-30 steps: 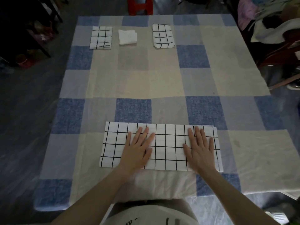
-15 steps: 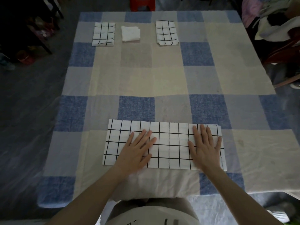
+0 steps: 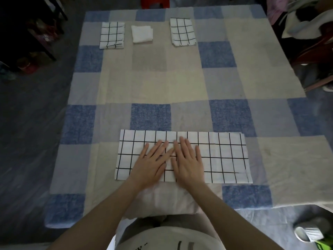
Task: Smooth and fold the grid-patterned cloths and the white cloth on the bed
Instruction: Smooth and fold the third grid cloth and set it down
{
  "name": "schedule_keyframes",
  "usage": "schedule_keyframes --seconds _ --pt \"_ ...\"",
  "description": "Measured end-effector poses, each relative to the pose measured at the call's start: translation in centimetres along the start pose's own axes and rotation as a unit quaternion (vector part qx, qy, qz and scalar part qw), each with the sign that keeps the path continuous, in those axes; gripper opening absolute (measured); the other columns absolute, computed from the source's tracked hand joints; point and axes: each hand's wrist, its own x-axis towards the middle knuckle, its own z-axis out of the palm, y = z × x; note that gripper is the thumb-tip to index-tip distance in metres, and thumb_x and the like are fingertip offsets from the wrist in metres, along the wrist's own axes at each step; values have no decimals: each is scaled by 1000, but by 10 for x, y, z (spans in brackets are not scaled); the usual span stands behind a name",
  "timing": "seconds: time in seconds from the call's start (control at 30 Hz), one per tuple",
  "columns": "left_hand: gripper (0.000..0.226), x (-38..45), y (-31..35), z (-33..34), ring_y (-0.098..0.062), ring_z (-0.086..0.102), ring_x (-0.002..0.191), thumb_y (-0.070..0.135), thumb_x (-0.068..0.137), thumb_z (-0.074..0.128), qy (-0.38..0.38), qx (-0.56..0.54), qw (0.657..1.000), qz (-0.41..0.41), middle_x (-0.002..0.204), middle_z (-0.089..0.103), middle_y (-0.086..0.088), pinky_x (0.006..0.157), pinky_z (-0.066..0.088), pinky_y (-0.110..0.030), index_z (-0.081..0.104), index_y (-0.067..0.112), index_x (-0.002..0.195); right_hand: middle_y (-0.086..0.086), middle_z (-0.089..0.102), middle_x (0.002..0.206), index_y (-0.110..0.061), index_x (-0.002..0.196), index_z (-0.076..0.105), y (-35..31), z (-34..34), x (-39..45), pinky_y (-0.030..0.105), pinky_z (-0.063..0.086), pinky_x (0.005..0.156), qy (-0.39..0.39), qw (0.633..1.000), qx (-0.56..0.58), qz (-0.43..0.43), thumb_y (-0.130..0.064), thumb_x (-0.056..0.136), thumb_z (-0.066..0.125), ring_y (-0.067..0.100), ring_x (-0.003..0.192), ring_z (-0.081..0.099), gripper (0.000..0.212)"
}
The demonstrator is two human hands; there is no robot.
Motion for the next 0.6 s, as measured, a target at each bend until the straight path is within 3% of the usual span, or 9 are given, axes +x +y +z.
schedule_keyframes --seconds 0.13,0.27,0.43,0.53,0.6 --pt "53 -6 -5 0 -18 2 150 36 102 26 0 -2 1000 -4 163 9 0 118 11 -51 18 29 154 -3 0 162 -28 154 2 59 -16 -13 44 1 120 19 997 -18 68 -48 97 15 13 149 -5 62" --pt "54 -34 -25 -1 -18 3 150 38 101 21 2 -17 998 -68 163 7 3 118 10 -51 12 33 154 -3 5 162 -28 154 5 122 -28 -32 48 7 120 32 991 -24 131 -50 97 11 14 149 -1 62" --pt "53 -66 -52 -6 -17 4 150 37 101 19 15 -23 995 -99 163 8 3 119 8 -44 16 31 154 -3 4 162 -27 154 6 135 -30 -34 47 5 120 33 990 -20 136 -50 97 11 14 149 0 62" --pt "48 -61 -51 -14 -22 33 139 37 99 26 52 -12 990 -134 152 37 -2 109 22 -42 43 28 143 -2 8 162 -25 154 9 133 -31 -34 48 7 119 34 989 -22 141 -49 97 13 16 149 4 62" --pt "37 -39 -42 -29 -25 53 108 36 93 33 98 -8 981 -169 120 56 -1 92 33 -42 60 23 115 0 11 162 -24 154 13 132 -32 -34 50 9 119 30 989 -20 144 -48 96 15 18 149 7 63"
